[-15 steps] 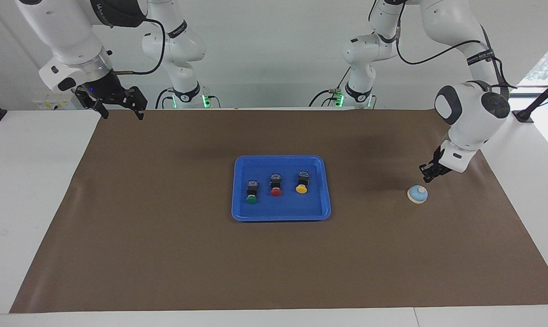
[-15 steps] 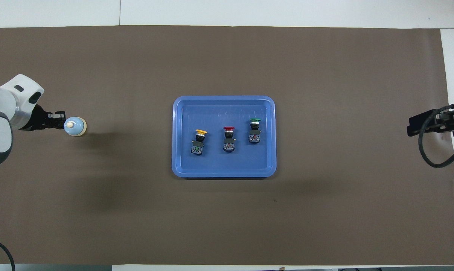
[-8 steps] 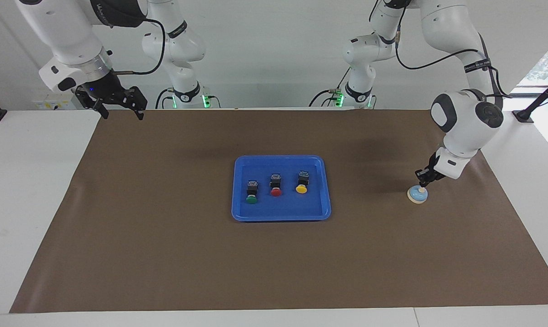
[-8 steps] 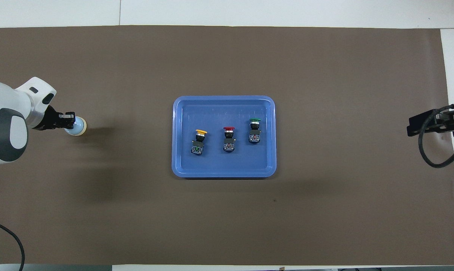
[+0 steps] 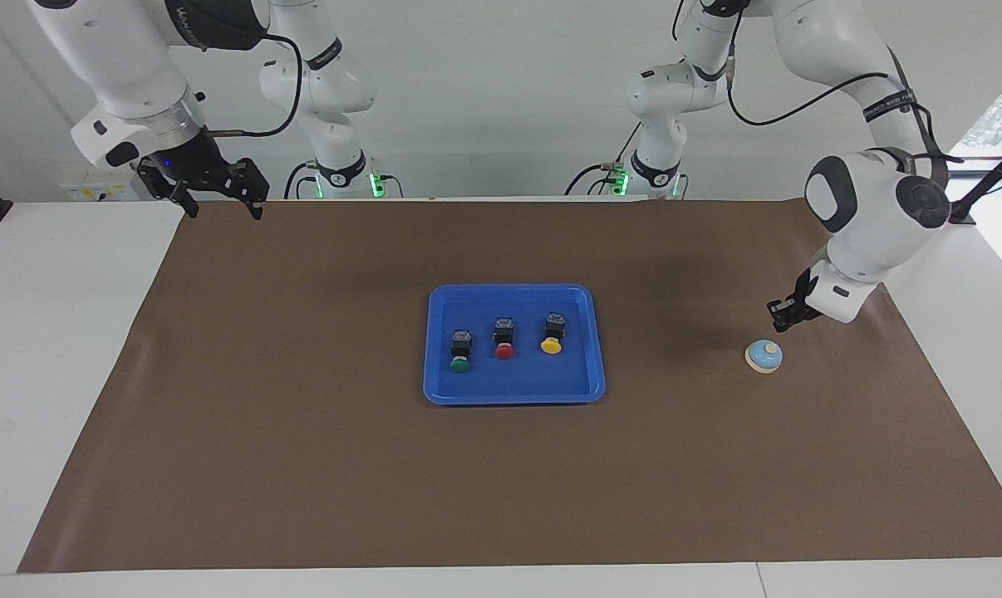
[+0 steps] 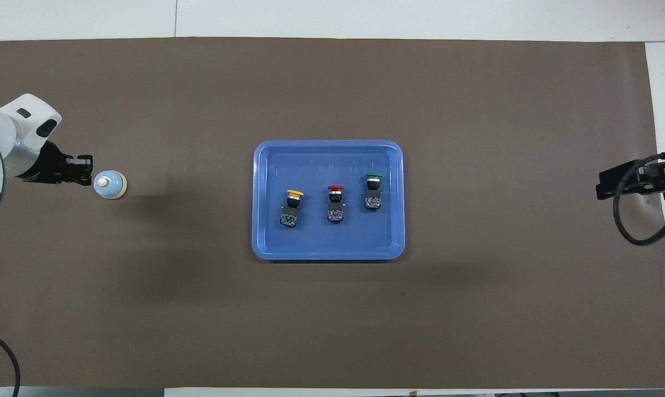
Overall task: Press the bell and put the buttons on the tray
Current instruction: 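Press down on the white bell again with the left gripper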
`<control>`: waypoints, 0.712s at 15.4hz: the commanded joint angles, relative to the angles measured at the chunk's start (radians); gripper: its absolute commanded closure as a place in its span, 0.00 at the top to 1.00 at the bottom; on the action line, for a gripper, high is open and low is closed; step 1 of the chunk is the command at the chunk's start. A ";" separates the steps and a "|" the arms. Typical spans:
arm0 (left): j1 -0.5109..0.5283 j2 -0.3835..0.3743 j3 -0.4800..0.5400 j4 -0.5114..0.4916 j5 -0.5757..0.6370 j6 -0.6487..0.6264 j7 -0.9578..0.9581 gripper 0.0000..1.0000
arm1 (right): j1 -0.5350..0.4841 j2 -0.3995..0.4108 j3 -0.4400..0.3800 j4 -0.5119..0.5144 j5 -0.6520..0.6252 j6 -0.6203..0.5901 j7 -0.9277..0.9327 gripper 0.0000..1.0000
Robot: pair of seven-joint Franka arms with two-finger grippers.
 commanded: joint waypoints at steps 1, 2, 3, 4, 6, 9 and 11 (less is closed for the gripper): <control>-0.026 -0.048 0.000 0.039 -0.011 -0.099 0.003 0.31 | -0.015 -0.017 0.012 -0.013 -0.001 -0.009 -0.018 1.00; -0.029 -0.074 0.000 0.039 -0.011 -0.116 0.002 0.42 | -0.015 -0.017 0.012 -0.013 -0.001 -0.009 -0.018 1.00; -0.029 -0.101 -0.002 0.036 -0.011 -0.133 0.002 0.52 | -0.015 -0.017 0.012 -0.013 -0.001 -0.009 -0.018 1.00; -0.033 -0.129 -0.002 0.030 -0.011 -0.148 0.000 0.76 | -0.015 -0.017 0.012 -0.013 -0.001 -0.009 -0.018 1.00; -0.033 -0.158 0.000 0.027 -0.011 -0.192 -0.004 1.00 | -0.015 -0.017 0.012 -0.013 -0.001 -0.009 -0.018 1.00; -0.034 -0.197 -0.003 0.059 -0.011 -0.246 -0.004 1.00 | -0.015 -0.017 0.012 -0.013 -0.001 -0.009 -0.018 1.00; -0.042 -0.191 -0.003 0.109 -0.011 -0.323 -0.003 1.00 | -0.015 -0.017 0.012 -0.013 -0.001 -0.009 -0.018 1.00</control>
